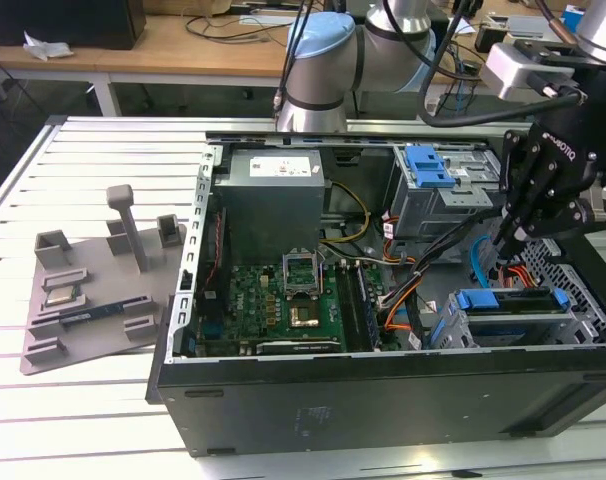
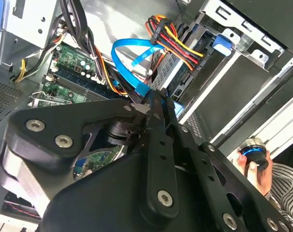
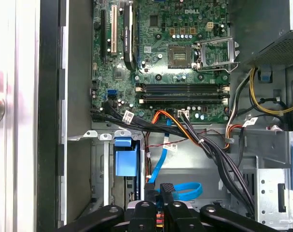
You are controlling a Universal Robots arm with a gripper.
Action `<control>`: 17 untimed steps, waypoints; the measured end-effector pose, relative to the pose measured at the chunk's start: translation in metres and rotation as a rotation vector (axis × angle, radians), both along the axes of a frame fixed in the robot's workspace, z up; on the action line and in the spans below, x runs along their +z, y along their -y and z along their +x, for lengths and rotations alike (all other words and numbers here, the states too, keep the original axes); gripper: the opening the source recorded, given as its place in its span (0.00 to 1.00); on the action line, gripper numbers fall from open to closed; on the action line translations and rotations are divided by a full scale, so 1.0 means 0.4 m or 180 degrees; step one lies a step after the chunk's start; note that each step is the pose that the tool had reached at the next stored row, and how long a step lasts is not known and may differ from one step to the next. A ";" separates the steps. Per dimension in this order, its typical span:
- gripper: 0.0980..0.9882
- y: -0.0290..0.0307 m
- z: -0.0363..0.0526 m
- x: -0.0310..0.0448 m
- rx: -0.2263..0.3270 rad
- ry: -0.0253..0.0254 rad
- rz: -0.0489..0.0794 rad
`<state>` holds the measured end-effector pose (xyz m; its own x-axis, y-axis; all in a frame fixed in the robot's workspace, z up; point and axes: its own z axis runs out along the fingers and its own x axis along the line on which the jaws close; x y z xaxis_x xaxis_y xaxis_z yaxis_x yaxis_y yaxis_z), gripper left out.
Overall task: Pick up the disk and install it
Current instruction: 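Insert the second disk wire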
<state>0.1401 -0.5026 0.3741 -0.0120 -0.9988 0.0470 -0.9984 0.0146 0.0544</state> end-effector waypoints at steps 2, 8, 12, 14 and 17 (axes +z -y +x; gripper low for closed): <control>0.07 0.003 0.000 0.000 0.0000 0.0000 0.0001; 0.07 0.062 0.000 -0.020 0.0000 0.0000 0.0000; 0.07 0.066 0.017 -0.048 0.0001 -0.0001 0.0001; 0.07 0.066 0.022 -0.056 0.0002 -0.0001 0.0001; 0.07 0.066 0.029 -0.061 0.0007 -0.0001 0.0003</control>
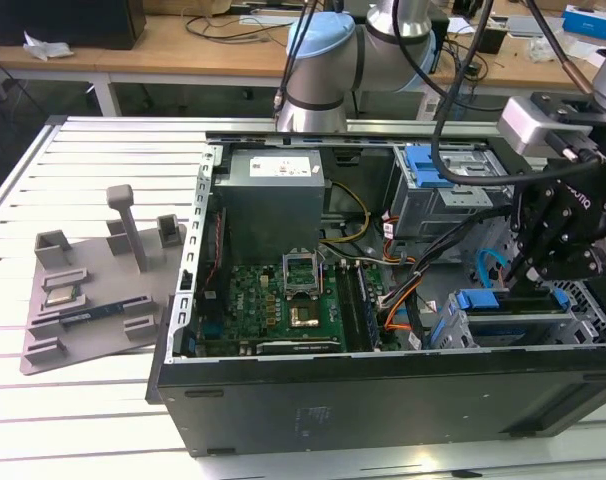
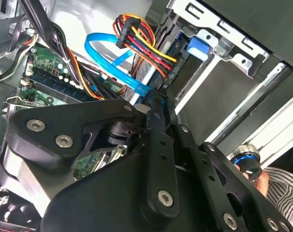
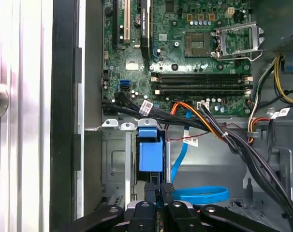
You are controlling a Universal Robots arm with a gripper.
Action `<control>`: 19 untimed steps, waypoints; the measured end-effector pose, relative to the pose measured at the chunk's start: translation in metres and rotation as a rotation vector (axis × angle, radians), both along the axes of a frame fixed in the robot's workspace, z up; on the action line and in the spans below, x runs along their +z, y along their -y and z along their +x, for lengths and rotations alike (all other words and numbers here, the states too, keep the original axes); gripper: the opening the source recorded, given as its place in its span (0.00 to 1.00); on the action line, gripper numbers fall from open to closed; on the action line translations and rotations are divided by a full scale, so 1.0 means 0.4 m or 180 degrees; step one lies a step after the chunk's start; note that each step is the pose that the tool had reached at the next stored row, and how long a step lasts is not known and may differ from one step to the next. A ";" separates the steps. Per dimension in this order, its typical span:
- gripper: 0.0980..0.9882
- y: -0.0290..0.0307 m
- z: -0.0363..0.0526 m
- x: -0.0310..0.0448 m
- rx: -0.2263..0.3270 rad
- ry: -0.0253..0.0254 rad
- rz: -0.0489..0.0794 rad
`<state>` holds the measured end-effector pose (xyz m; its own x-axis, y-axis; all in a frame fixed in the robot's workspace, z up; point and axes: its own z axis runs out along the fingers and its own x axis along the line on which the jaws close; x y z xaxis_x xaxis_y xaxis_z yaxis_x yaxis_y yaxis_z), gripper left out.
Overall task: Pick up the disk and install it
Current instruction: 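Insert the second disk wire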
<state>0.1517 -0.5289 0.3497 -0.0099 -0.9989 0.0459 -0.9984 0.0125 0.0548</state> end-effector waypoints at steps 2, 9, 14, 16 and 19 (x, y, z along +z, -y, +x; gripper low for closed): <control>0.07 -0.001 0.004 -0.004 0.0004 0.0000 0.0004; 0.07 -0.006 0.008 -0.015 0.0042 0.0000 0.0010; 0.07 -0.005 0.008 -0.025 0.0051 0.0000 0.0009; 0.07 -0.004 0.008 -0.026 0.0051 0.0000 0.0010; 0.15 -0.004 0.008 -0.027 0.0051 0.0000 0.0012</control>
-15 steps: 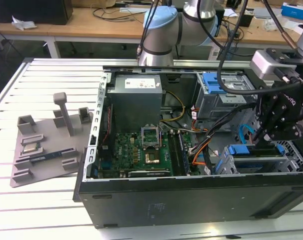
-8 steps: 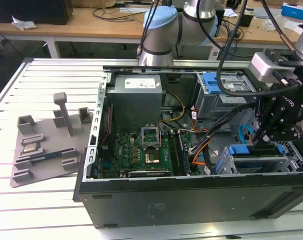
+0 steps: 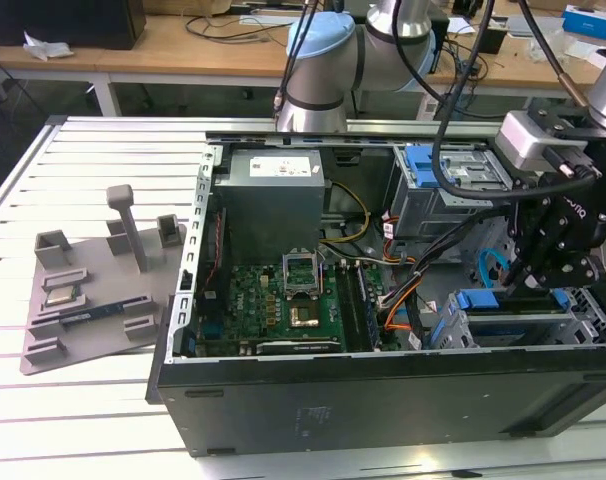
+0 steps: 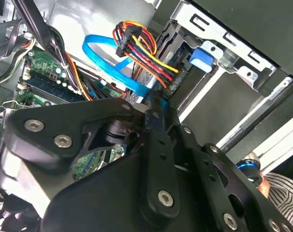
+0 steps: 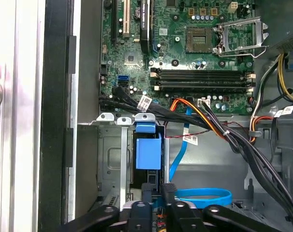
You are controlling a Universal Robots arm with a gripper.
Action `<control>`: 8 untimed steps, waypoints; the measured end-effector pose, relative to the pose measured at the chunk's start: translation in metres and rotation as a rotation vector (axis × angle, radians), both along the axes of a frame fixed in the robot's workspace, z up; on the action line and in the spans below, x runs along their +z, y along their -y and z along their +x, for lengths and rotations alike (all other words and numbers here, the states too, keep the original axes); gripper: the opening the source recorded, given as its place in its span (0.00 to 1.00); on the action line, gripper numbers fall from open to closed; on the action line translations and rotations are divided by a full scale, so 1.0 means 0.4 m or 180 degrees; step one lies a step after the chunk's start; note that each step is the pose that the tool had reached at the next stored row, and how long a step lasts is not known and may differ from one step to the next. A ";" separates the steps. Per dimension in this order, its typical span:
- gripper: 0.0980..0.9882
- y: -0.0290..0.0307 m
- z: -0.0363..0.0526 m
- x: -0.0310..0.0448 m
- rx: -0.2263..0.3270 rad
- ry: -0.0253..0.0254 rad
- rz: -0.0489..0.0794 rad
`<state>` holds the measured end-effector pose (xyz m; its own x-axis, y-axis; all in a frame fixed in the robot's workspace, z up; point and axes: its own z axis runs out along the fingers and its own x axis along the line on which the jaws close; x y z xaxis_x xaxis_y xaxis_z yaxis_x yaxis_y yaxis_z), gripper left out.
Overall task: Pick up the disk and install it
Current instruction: 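Insert the second disk wire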
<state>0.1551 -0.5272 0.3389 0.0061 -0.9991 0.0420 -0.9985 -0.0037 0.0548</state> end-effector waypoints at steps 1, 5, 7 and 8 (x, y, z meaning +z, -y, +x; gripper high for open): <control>0.15 0.000 0.000 0.001 0.0000 0.0000 -0.0005; 0.15 -0.010 0.000 0.049 0.0000 0.0000 -0.0022; 0.15 -0.015 0.000 0.067 0.0000 0.0000 -0.0033; 0.07 -0.016 0.000 0.077 0.0000 0.0000 -0.0037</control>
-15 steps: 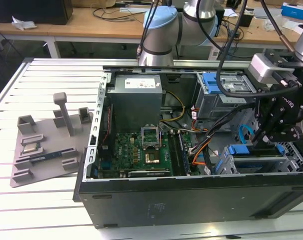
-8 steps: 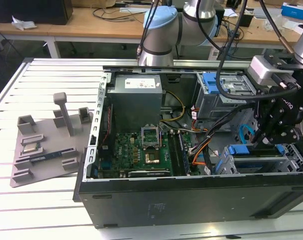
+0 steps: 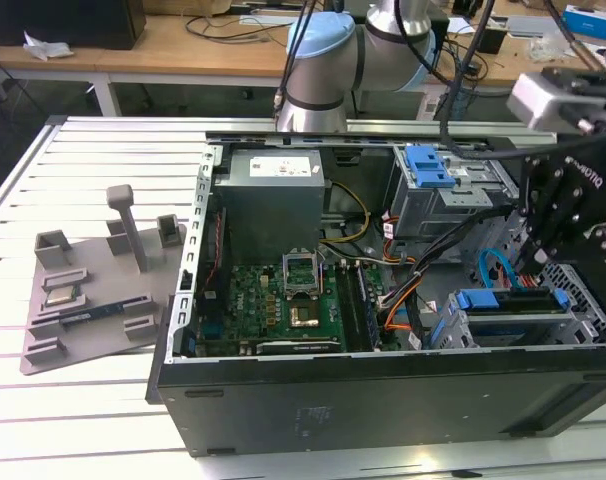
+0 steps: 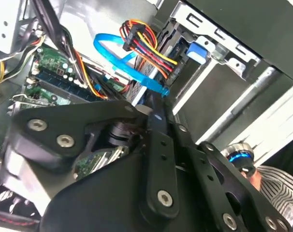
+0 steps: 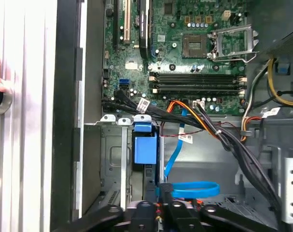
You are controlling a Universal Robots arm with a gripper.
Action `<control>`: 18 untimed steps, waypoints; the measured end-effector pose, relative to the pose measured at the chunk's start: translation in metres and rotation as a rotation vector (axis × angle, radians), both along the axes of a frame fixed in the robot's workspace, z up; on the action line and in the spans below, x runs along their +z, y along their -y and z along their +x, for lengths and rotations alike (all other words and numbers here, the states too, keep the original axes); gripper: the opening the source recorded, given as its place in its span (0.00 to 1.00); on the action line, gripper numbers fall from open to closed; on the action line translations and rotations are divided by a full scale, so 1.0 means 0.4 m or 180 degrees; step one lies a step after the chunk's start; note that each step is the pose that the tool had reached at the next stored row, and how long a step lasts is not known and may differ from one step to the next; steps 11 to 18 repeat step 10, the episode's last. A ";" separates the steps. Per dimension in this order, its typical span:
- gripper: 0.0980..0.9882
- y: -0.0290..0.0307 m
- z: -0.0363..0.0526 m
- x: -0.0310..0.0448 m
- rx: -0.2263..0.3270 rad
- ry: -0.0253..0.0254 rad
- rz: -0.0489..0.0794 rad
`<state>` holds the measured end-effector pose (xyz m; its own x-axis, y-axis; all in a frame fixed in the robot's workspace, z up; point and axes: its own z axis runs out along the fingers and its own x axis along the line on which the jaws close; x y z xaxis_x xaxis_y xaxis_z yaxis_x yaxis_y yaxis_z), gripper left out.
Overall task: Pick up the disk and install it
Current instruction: 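Insert the second disk wire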
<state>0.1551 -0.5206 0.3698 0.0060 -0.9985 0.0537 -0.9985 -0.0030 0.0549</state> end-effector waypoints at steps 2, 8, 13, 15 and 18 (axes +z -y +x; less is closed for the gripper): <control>0.01 -0.003 0.000 0.032 0.0000 0.0000 -0.0012; 0.01 -0.004 0.000 0.069 0.0000 0.0000 -0.0013; 0.01 -0.004 0.000 0.069 0.0000 0.0000 -0.0014; 0.01 -0.004 0.000 0.069 0.0000 0.0000 -0.0014; 0.01 -0.004 0.000 0.069 0.0000 0.0000 -0.0014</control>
